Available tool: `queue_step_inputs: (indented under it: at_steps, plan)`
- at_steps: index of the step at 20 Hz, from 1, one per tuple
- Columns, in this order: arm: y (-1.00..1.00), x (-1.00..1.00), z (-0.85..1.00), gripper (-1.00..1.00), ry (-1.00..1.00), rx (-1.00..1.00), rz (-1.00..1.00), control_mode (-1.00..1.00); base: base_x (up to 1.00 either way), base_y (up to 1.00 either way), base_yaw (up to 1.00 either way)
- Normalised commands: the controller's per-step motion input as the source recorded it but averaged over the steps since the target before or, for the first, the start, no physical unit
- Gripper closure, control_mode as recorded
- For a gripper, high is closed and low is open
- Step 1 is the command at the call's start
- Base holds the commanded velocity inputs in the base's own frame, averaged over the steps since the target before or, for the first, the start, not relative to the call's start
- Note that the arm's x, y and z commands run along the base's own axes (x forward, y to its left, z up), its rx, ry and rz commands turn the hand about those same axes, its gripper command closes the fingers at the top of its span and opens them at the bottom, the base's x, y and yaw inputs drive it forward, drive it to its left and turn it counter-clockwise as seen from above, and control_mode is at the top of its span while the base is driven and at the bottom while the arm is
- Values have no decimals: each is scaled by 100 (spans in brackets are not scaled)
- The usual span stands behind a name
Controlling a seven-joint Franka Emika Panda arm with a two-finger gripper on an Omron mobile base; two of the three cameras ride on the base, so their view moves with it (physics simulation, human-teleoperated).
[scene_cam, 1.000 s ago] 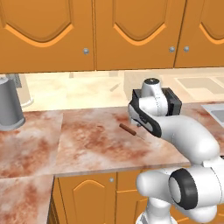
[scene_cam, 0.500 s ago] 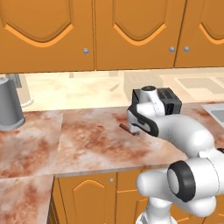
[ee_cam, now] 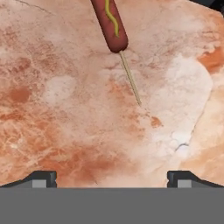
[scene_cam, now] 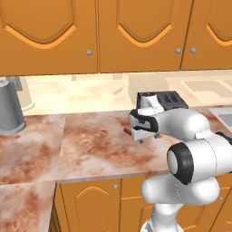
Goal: Store the hot dog in the freezer for long-term storage. Close the freezer door after placing the cooked food.
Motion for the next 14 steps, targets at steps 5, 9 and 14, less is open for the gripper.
queue_step_inputs:
  at_steps: [5,9,14]
  plan:
    - [0,9,-29,-100,1,0,6,-100,0,0,0]
    - [0,4,-28,-100,0,0,6,-100,0,0,0]
    - [-4,5,-24,-100,0,0,7,-100,0,0,0]
